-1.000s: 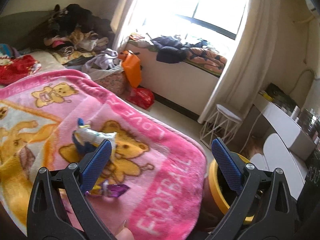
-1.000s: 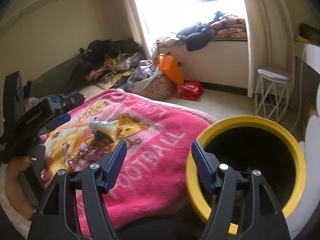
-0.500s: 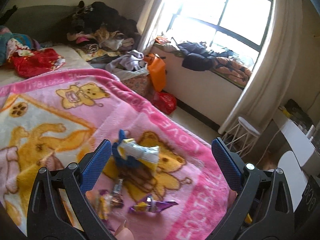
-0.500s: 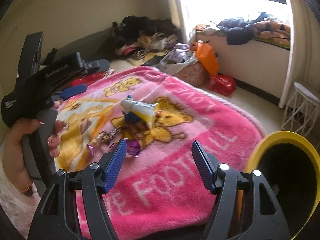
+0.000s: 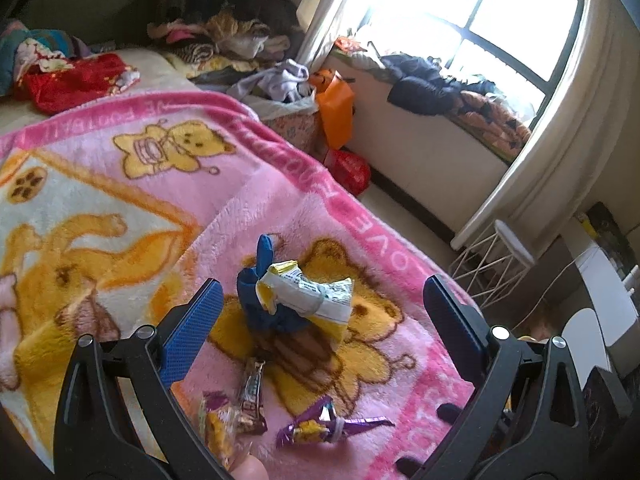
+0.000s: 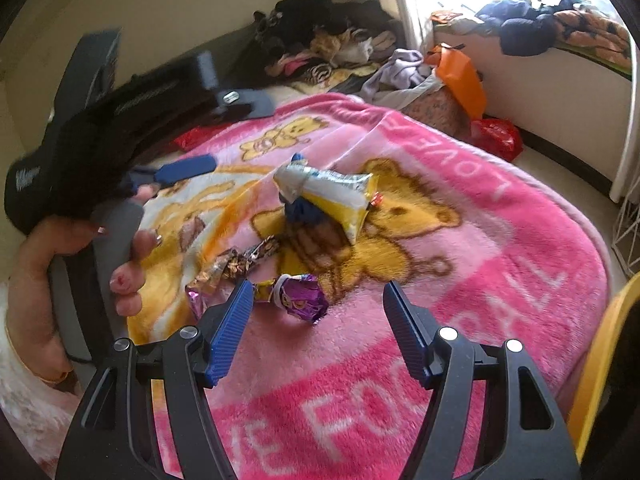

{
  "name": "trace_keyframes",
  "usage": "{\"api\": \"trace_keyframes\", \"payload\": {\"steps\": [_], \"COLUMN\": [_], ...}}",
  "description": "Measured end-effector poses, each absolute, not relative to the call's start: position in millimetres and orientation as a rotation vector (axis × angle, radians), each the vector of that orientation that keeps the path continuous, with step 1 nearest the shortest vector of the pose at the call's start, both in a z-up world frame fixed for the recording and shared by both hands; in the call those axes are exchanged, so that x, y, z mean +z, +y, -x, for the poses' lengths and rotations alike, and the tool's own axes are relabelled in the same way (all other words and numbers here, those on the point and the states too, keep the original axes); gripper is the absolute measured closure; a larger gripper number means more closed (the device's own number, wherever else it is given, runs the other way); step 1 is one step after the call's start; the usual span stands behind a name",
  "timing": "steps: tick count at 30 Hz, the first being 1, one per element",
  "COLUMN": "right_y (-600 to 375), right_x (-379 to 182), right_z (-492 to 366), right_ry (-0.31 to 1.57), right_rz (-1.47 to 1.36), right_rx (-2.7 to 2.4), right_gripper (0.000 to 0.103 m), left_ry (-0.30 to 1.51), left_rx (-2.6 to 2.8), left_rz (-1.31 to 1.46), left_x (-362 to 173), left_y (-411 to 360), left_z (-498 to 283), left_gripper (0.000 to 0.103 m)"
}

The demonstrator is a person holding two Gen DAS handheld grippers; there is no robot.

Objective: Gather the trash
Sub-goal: 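Move both tools back to the wrappers on the blanket, then grasp a yellow snack wrapper with the left tool while the right tool grasps a purple wrapper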

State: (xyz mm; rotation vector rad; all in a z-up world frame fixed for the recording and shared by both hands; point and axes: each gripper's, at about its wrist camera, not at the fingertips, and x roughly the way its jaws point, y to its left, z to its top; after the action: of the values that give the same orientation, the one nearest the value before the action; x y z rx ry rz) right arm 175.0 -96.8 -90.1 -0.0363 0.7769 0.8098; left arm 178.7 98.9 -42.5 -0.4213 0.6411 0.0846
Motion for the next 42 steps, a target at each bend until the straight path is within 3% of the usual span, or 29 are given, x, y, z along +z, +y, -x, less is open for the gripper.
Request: {"api": "trace_keyframes", "payload": {"steps": [2, 11, 16, 18, 21, 25, 42], "right_y": [-91, -74, -66, -64, -62, -68, -138], "right_x": [-96, -114, -122, -123, -125, -126, -116], "right_z": [-176, -186, -193, -194, -193, -190, -166], "right_ry": [0.788, 0.825, 0.842, 0.850, 0.864, 0.868, 0.843], "right_rz": [0.050, 0.062, 0.067, 0.061, 0.043, -0.002, -0.117], "right_rx": [0.824, 0.848, 0.866, 0.886, 0.910, 0.915, 0.740], "right_gripper": [0.038, 0.039, 0.049, 0.055, 0.070, 0.076, 0.081], "left_ry": [0.665, 0.764, 0.807, 0.815, 0.813, 0.804, 0.750], "left_rx": [0.095, 0.130, 0.138, 0.139, 0.129, 0.110, 0.008], "left_rz": [0.422, 0.515, 0.545, 0.556, 0.570, 0.587, 0.560], "left_x": [-48, -72, -84, -88, -92, -91, -80], "left_y": [100, 115, 122, 122, 124, 125, 91], "left_z": [-188, -215, -220, -219, -214, -206, -165], "left_gripper": [0.011, 0.039, 0.055, 0.066, 0.067, 0.068, 0.075]}}
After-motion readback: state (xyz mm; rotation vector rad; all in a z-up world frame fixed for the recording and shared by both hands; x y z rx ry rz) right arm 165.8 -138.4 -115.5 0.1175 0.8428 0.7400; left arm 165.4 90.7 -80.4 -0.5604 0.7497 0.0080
